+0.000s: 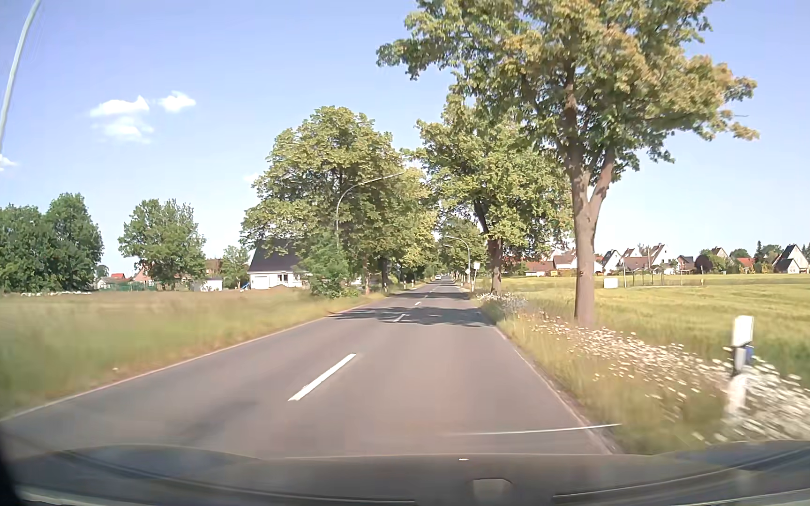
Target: Follow the waypoints while adhering to traffic rules and regulations
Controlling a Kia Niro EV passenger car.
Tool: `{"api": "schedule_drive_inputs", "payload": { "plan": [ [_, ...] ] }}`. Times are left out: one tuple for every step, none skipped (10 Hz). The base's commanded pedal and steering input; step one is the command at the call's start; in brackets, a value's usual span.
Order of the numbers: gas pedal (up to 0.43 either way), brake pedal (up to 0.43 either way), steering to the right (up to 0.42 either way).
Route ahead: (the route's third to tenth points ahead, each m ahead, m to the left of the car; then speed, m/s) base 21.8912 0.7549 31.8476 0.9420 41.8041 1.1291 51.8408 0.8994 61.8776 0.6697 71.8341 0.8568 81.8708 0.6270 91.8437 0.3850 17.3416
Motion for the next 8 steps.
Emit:
{"api": "schedule_drive_inputs", "payload": {
  "plan": [
    [0.150, 0.006, 0.004],
    [0.150, 0.006, 0.004],
    [0.150, 0.006, 0.004],
    [0.150, 0.006, 0.004],
    [0.150, 0.006, 0.004],
    [0.150, 0.006, 0.004],
    [0.150, 0.006, 0.004],
    [0.150, 0.006, 0.003]
  ]
}}
